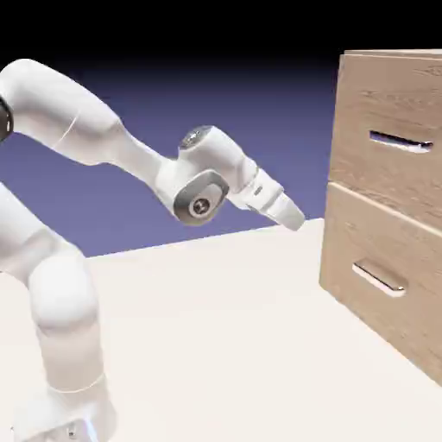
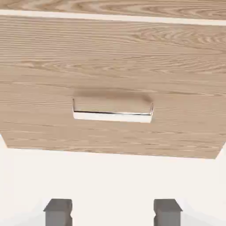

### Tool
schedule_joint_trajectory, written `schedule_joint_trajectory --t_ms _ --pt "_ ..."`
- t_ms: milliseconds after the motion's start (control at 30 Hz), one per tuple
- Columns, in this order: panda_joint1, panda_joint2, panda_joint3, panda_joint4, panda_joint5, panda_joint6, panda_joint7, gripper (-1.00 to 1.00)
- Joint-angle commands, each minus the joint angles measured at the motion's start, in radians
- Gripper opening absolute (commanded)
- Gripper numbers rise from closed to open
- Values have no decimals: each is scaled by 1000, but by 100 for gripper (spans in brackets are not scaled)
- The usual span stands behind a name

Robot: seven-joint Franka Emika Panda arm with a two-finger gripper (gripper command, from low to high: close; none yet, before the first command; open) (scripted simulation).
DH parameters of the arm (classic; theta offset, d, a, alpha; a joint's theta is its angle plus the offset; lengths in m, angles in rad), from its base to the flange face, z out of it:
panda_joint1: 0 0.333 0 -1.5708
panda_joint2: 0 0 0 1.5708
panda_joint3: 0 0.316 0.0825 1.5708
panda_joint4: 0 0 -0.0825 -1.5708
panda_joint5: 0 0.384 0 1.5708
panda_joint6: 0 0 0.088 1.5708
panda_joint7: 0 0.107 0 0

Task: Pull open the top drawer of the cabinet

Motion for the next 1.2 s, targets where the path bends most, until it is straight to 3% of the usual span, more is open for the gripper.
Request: schedule_joint_trajectory --t_ms 0,1167 --pt "-31 -17 20 13 44 -12 -43 0" --pt "-1111 -606 703 468 1566 -427 -1537 0"
